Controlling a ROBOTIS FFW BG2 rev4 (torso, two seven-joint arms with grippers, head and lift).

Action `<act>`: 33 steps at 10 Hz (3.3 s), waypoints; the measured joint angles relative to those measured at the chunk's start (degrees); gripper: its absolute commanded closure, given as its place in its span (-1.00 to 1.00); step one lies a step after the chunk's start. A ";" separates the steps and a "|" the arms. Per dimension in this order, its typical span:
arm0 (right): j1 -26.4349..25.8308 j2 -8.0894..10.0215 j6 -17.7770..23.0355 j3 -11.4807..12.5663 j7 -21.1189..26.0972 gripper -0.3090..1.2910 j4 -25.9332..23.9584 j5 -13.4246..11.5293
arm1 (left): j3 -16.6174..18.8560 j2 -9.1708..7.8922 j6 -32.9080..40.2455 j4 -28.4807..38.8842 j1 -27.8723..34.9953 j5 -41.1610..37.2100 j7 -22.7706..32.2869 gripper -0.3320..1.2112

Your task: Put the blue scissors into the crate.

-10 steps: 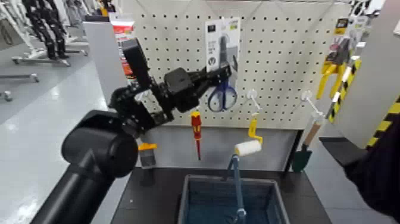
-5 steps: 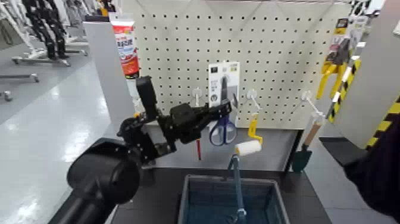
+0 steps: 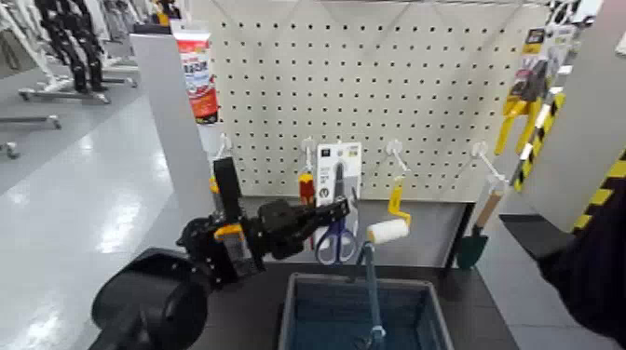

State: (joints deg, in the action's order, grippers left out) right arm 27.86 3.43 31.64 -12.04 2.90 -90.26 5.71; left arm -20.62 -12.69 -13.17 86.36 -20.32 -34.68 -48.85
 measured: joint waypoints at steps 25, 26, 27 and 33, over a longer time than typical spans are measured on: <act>0.09 -0.01 0.58 0.20 0.00 -0.51 0.08 0.00 | -1.92 0.20 1.36 -11.12 3.14 7.99 0.21 -0.52; 0.14 -0.01 0.71 0.24 0.00 -0.51 0.08 0.00 | -0.42 -0.10 2.64 -7.55 5.09 10.53 3.94 -0.52; 0.17 -0.01 0.77 0.29 0.00 -0.51 0.03 0.00 | 1.64 -0.32 3.18 -3.40 7.68 13.77 7.05 -0.51; 0.94 0.08 0.44 0.15 2.27 -0.52 -0.66 0.00 | 13.68 2.65 14.45 7.27 29.19 24.83 23.87 -0.47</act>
State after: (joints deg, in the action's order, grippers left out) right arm 28.80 3.51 32.08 -11.89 5.17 -90.92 5.71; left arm -6.94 -10.04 1.28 93.63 8.87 -9.85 -24.97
